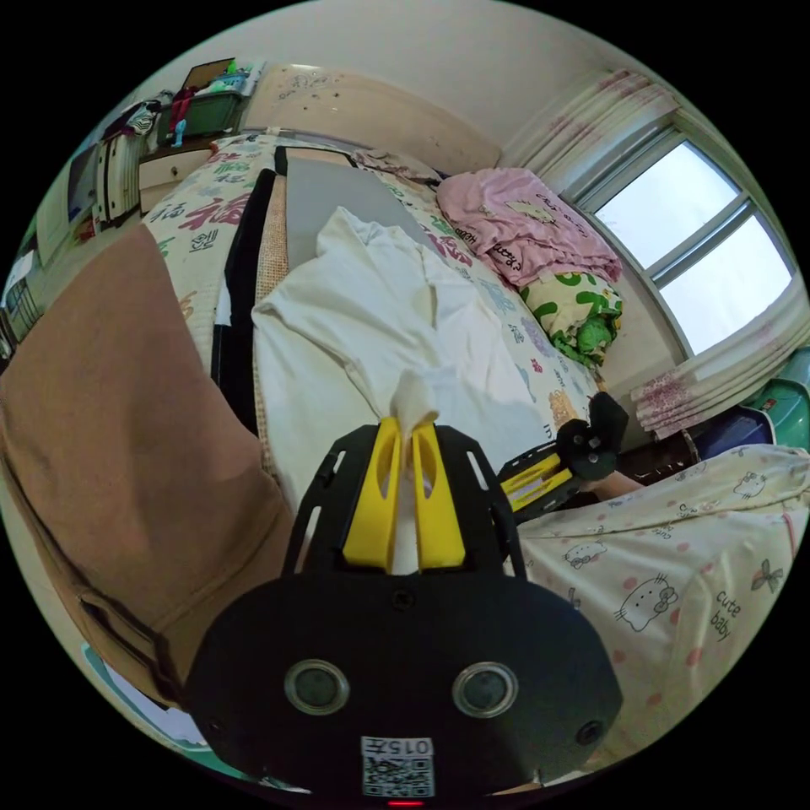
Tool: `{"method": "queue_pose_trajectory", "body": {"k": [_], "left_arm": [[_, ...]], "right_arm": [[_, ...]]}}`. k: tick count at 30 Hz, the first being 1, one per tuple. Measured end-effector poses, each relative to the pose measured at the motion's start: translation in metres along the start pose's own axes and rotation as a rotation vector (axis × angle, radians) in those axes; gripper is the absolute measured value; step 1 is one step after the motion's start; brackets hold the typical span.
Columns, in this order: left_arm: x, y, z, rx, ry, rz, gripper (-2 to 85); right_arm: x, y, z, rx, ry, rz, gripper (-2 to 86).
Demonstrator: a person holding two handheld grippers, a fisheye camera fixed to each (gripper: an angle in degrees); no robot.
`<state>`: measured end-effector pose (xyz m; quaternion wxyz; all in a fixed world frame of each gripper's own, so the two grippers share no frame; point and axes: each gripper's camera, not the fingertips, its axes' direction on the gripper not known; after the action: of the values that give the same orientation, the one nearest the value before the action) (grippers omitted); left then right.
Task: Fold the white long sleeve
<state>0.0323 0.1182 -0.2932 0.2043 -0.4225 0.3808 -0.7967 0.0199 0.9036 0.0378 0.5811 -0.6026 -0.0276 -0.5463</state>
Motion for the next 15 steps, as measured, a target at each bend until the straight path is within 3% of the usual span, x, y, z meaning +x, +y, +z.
{"method": "queue_pose_trajectory", "body": {"k": [4, 7, 9, 11, 12, 13, 15], "left_arm": [[-0.002, -0.023, -0.008, 0.015, 0.128, 0.014, -0.4], [-0.017, -0.061, -0.046, 0.119, 0.099, 0.034, -0.3], [-0.049, -0.1, -0.109, 0.312, -0.051, -0.04, 0.1], [-0.077, -0.122, -0.161, 0.509, -0.256, -0.197, 1.0], [-0.086, -0.13, -0.188, 0.636, -0.454, -0.279, 2.9], [-0.088, -0.133, -0.197, 0.682, -0.544, -0.312, 4.5], [-0.09, -0.143, -0.214, 0.748, -0.707, -0.4, 11.3]], "right_arm": [[0.055, 0.022, -0.079, 0.303, -0.106, 0.201, 3.7], [0.096, 0.056, -0.18, 0.543, 0.075, 0.364, 2.8], [0.115, 0.089, -0.258, 0.718, 0.303, 0.544, 2.6], [0.117, 0.151, -0.35, 1.045, 0.631, 0.929, 2.9], [0.112, 0.164, -0.365, 1.128, 0.715, 0.978, 3.1], [0.102, 0.18, -0.387, 1.214, 0.853, 1.025, 3.7], [0.093, 0.192, -0.406, 1.261, 0.903, 1.083, 5.2]]}}
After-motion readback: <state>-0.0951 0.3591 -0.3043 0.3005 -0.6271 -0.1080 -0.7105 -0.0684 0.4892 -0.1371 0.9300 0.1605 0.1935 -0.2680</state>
